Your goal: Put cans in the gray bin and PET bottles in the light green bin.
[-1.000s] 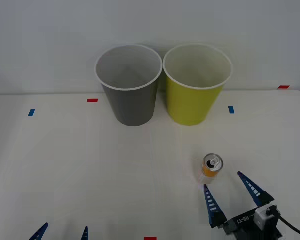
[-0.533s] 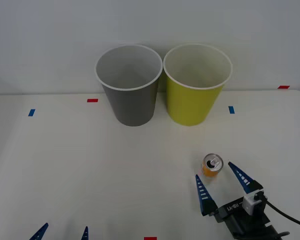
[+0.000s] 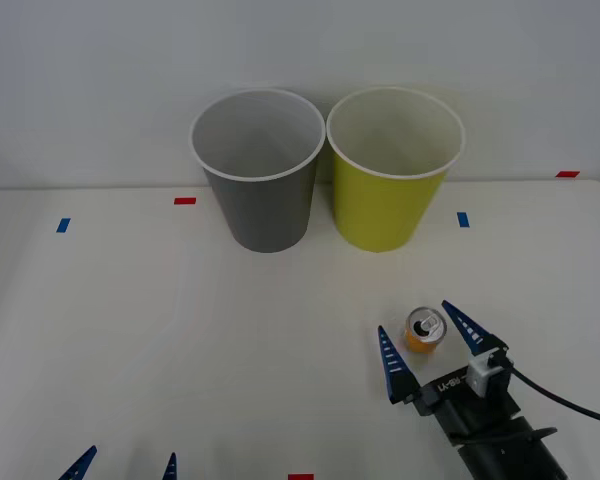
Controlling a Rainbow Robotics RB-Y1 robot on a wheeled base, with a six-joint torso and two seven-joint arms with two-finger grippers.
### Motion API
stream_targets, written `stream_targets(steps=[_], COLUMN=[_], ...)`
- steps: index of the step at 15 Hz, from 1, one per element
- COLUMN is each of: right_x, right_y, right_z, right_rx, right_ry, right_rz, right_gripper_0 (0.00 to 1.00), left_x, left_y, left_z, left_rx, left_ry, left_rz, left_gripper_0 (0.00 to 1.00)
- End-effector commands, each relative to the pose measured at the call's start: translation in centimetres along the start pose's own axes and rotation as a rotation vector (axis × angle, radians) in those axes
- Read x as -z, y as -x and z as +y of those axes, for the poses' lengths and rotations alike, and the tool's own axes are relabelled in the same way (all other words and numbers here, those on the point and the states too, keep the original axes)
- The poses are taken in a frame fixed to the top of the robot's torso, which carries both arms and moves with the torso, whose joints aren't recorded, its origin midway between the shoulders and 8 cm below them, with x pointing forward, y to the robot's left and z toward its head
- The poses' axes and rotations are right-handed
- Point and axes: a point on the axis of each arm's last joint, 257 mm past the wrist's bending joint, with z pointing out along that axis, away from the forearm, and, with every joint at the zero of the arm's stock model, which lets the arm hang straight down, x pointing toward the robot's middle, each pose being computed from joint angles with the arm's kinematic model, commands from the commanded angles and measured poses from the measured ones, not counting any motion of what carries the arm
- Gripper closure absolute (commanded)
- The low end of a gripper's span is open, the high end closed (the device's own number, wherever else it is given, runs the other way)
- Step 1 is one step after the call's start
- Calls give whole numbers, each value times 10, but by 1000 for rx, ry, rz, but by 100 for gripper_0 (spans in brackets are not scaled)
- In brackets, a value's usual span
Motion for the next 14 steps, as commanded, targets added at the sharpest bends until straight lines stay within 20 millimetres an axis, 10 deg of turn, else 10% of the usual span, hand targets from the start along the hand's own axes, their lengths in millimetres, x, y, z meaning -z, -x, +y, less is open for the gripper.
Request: stream_targets(steps=[1, 3, 4, 6, 14], right_x=[-7, -7, -7, -6, -9], right_y=[3, 2, 2, 1, 2], right_z=[2, 2, 1, -1, -3], right_rx=[-2, -1, -2, -19, -69], right_ry=[7, 6, 5, -4, -31], right_rz=[-8, -3, -3, -1, 43], right_gripper_0=[0, 0, 16, 78, 92], left_x=[0, 0, 0, 0, 0], left_y=[0, 0, 0, 0, 0], left_z=[0, 0, 0, 0, 0], left_rx=[0, 0, 0, 0, 0], left_ry=[0, 0, 0, 0, 0], left_rz=[0, 0, 0, 0, 0], left_gripper_0=[0, 0, 0, 0, 0])
